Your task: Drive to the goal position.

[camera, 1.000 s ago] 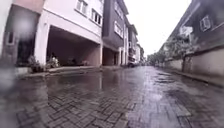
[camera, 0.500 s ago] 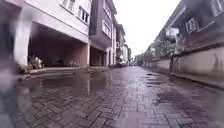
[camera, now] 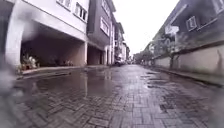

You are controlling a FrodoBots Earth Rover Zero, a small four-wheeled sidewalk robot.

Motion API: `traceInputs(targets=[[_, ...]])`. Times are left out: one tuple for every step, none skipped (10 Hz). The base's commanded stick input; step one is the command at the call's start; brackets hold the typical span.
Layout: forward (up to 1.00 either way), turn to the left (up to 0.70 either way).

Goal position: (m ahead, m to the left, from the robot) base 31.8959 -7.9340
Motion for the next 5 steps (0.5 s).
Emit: traceInputs(targets=[[0.7, 0.0], [0.7, 0.0], [0.7, 0.0], [0.7, 0.0], [0.7, 0.0]])
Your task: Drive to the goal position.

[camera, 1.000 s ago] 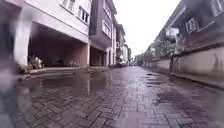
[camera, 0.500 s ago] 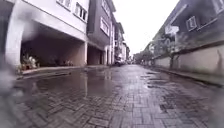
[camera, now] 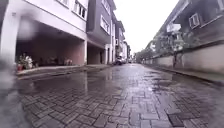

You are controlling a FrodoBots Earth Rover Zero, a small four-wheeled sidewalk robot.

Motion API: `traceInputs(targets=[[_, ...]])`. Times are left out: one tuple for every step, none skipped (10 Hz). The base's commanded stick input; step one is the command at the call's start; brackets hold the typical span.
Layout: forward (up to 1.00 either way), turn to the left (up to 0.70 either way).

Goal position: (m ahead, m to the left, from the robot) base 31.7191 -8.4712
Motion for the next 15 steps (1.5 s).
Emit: traceInputs(targets=[[0.7, 0.0], [0.7, 0.0], [0.7, 0.0], [0.7, 0.0], [0.7, 0.0], [0.7, 0.0], [0.7, 0.0], [0.7, 0.0], [0.7, 0.0], [0.7, 0.0], [0.7, 0.0], [0.7, 0.0], [0.7, 0.0], [0.7, 0.0], [0.7, 0.0]])
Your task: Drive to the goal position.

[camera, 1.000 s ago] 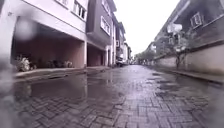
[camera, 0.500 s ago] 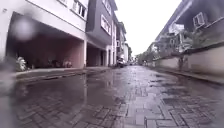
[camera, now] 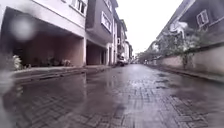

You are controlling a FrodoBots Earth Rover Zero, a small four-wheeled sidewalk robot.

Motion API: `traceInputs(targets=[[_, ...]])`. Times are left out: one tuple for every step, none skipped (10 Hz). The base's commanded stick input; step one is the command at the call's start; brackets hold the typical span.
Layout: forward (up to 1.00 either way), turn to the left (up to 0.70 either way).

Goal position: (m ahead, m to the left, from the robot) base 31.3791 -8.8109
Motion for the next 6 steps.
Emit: traceInputs(targets=[[0.7, 0.0], [0.7, 0.0], [0.7, 0.0], [0.7, 0.0], [0.7, 0.0], [0.7, 0.0]])
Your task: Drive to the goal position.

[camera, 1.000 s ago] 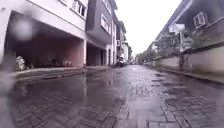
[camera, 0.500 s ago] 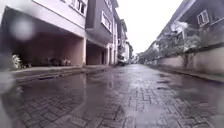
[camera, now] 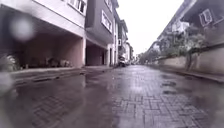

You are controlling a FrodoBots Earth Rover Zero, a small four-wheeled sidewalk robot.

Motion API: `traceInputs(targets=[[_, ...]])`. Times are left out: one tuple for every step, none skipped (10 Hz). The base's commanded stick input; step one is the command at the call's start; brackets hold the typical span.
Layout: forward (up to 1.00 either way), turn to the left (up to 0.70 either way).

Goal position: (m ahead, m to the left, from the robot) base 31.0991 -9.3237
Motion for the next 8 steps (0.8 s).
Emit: traceInputs(targets=[[0.7, 0.0], [0.7, 0.0], [0.69, 0.0], [0.34, 0.0], [0.1, 0.0], [0.01, 0.0], [0.0, 0.0], [0.0, 0.0]])
